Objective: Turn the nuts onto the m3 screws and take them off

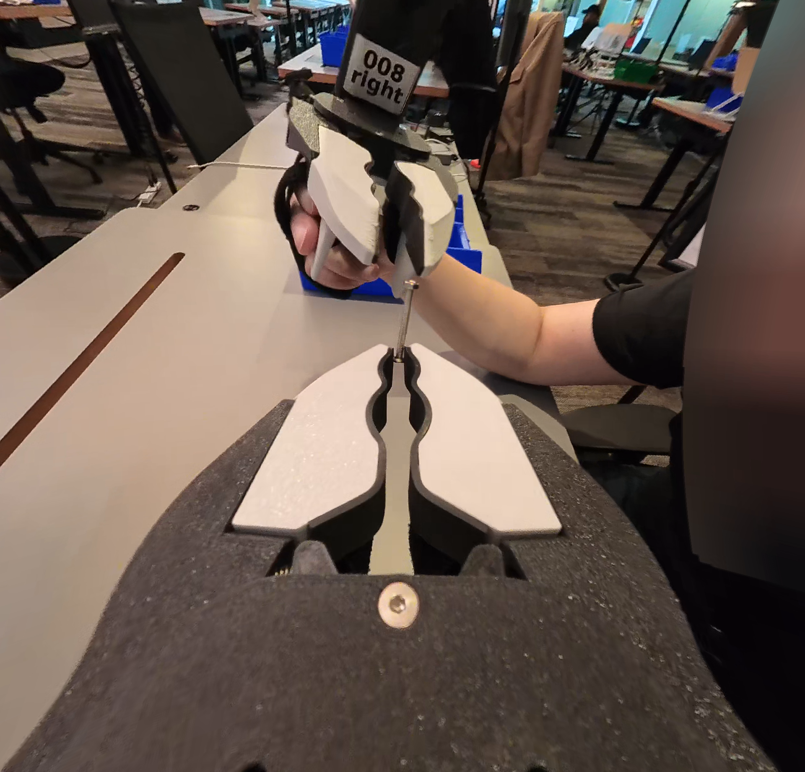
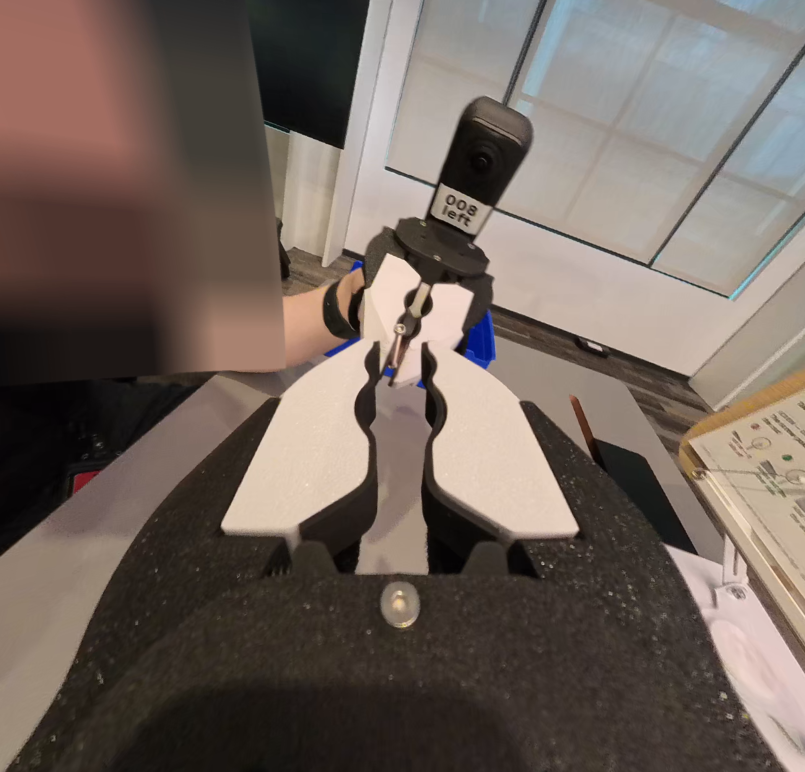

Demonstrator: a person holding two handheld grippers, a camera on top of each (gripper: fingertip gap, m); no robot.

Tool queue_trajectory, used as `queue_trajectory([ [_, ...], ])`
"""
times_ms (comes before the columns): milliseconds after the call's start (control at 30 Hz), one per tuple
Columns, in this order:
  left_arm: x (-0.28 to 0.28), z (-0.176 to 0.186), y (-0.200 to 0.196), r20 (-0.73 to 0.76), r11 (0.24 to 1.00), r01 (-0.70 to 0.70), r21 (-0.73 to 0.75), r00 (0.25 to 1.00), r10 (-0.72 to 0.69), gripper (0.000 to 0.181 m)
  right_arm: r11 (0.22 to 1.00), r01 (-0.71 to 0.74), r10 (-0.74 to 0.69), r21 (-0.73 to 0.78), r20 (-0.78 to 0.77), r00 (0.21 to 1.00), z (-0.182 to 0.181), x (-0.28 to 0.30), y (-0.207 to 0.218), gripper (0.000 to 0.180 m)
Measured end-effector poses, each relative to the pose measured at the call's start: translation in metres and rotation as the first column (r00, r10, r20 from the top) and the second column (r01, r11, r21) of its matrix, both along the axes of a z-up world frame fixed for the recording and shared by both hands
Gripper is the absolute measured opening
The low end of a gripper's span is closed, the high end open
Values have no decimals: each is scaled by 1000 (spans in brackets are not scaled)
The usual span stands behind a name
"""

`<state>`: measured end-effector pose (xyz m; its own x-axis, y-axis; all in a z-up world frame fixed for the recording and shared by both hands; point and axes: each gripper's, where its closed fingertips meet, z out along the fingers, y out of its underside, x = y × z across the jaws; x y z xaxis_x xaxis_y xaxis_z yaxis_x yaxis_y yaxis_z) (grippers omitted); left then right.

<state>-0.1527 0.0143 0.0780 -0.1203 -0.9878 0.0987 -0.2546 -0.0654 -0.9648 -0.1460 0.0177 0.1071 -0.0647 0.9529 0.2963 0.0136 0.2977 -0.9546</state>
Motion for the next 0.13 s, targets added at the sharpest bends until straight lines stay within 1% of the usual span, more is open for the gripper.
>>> queue_trajectory([
  [133,1,6,-5,42,999,36,-22,998,-35,4,1000,-14,15,19,-17,1000,6,-6,-8,17],
])
